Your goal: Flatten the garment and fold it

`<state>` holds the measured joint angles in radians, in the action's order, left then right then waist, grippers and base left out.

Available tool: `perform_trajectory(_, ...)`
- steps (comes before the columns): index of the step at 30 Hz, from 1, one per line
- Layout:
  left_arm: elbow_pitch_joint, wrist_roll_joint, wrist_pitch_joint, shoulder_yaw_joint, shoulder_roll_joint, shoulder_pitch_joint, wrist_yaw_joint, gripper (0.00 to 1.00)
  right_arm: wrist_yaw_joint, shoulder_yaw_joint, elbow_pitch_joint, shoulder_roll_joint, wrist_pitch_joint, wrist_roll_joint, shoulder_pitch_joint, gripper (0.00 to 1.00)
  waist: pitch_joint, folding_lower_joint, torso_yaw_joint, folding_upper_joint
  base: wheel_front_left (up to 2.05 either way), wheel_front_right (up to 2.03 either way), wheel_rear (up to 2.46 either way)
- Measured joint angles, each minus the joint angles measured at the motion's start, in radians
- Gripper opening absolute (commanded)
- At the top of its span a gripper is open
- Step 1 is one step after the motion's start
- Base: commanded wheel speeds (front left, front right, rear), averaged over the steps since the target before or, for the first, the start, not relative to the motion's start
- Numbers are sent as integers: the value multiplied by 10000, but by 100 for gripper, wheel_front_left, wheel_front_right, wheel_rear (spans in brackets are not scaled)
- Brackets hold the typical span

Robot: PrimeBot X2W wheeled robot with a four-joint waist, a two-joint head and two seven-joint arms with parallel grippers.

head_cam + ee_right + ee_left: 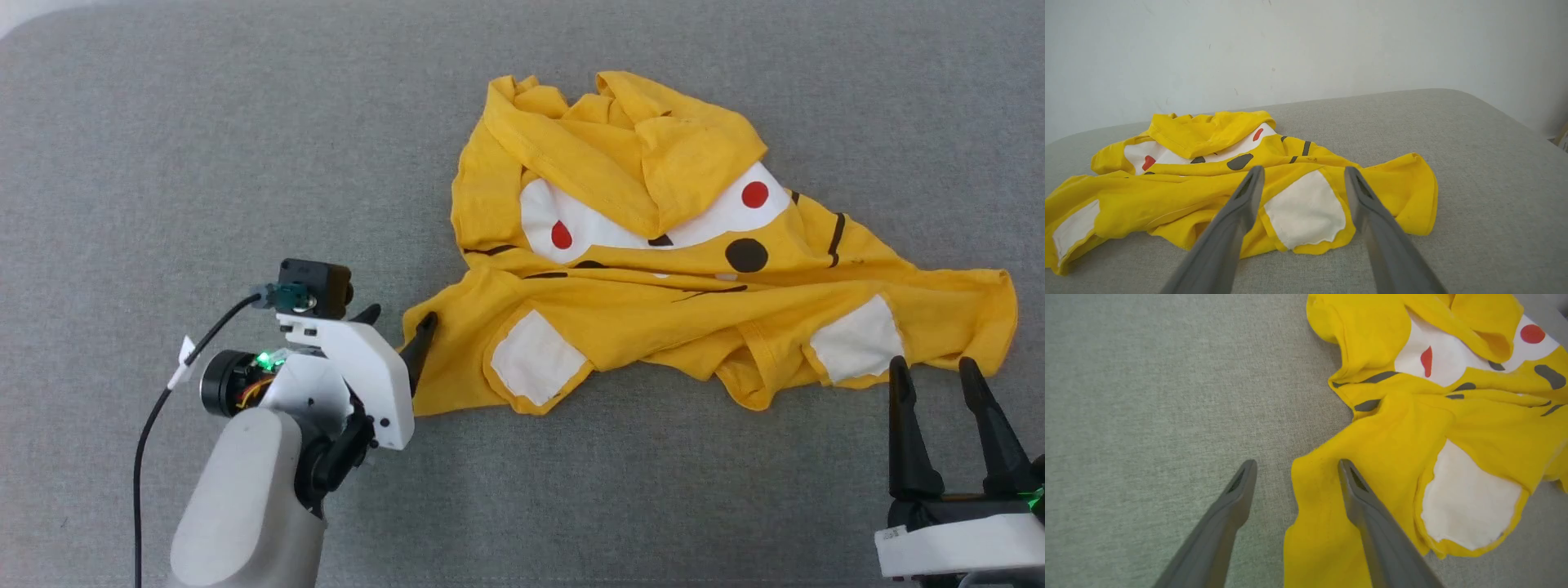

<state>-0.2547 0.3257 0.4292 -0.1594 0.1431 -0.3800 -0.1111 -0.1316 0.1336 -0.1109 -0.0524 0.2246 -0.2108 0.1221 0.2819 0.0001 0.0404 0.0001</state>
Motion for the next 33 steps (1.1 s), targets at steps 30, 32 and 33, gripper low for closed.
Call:
perform_trajectory(30,107,920,500,224,-326,727,702,0,-2,-10,194,4,-8,33,-147,100,-183,-1,-92,0,0,0,0)
perform_trajectory(32,286,878,0,428,-332,767,855,0,0,58,94,2,-44,207,-152,100,-204,-1,-98,0,0,0,0)
perform_trajectory(33,424,880,-265,541,-347,840,949,0,0,107,13,4,-96,307,-167,100,-207,-1,-106,0,0,0,0)
